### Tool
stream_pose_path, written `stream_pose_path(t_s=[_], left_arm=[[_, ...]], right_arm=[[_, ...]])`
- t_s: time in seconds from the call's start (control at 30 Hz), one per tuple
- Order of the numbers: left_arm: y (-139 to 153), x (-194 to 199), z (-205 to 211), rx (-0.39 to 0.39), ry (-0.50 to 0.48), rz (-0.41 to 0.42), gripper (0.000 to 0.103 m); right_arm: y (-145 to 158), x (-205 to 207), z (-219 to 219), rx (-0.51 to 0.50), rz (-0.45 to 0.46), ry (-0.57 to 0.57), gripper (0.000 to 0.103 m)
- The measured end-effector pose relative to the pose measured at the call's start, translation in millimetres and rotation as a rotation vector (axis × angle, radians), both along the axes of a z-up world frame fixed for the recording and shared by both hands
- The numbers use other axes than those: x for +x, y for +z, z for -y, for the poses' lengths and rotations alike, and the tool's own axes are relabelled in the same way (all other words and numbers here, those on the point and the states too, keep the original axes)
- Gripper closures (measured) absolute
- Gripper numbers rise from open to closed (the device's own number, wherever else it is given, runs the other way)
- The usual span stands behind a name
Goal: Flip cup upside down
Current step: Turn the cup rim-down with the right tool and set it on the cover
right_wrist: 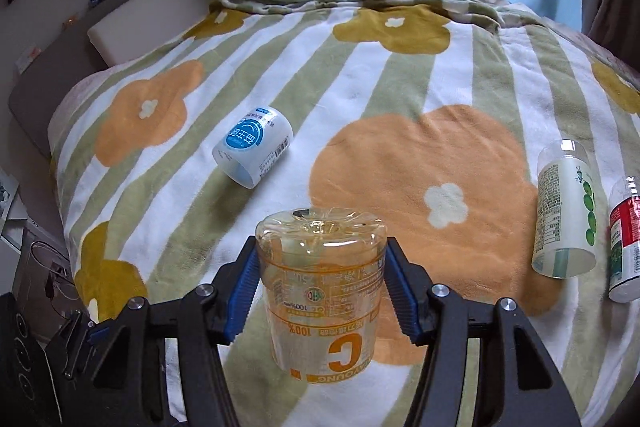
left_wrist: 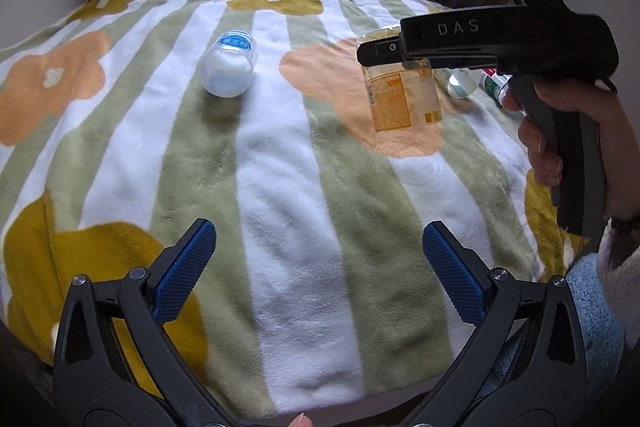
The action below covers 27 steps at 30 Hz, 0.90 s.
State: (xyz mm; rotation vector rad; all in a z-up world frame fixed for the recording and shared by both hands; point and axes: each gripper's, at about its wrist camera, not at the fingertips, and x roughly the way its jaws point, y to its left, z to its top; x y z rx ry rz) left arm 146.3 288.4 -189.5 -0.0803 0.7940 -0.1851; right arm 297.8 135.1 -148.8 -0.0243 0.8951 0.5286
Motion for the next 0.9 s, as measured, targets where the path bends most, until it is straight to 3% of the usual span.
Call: stream_pose_path(t_s=[0.17,0.3,0.9], left_arm=[[-1.0,-2.6,-4.9,-0.002,0.015,0.009,0.0],[-2.3,1.4,-9.4,-0.015,0.033,0.002,0.0],[-1.9,1.8,-9.1,-0.017,0.027,0.006,0.0]], right_arm=[[-21.2,-37.4,-2.5,0.013,0.234,-0.064,0.048],[-35.1,-44.6,8.0,0.014,0.277,-0.104,0.048],[-40.6,-71.3,18.5,-0.068,0.23,-0.025,0.048]])
